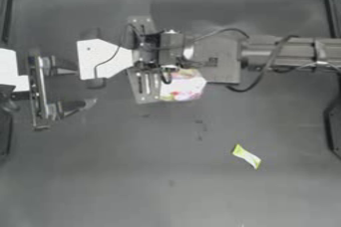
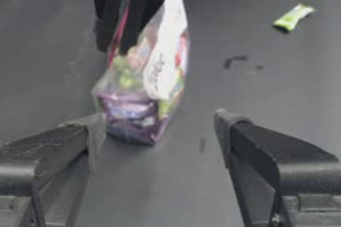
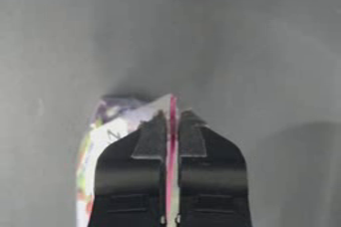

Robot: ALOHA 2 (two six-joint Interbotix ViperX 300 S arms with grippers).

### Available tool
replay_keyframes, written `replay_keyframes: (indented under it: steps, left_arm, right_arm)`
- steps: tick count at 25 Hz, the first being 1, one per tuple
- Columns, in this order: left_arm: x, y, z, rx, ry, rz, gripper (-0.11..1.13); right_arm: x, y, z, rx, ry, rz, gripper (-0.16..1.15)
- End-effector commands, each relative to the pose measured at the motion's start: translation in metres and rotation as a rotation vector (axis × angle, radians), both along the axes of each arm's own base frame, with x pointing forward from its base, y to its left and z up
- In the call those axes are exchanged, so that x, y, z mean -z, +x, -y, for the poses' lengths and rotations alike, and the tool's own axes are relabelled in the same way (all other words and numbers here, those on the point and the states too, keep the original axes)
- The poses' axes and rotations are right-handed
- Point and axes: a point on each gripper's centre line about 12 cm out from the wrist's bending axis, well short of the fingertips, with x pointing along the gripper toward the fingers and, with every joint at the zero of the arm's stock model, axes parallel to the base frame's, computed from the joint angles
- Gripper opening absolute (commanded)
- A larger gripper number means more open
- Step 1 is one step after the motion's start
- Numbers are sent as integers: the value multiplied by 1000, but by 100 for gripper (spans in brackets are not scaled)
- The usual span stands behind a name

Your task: Put candy in bag

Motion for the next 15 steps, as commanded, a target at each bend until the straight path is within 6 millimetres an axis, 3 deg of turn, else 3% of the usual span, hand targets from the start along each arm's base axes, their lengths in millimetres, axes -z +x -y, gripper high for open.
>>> replay_keyframes:
  steps: [1,6,15]
  left_arm:
    - [-5,6,-2,-2,10,27,97]
    - [-2,14,-5,-4,19,41,97]
    - [5,49,-16,-4,84,58,96]
  right_arm:
    - [-36,-8,-2,-5,-11,93,14]
    - [-33,-10,-2,-6,-9,94,14]
    - [-31,-10,-2,-9,-11,97,14]
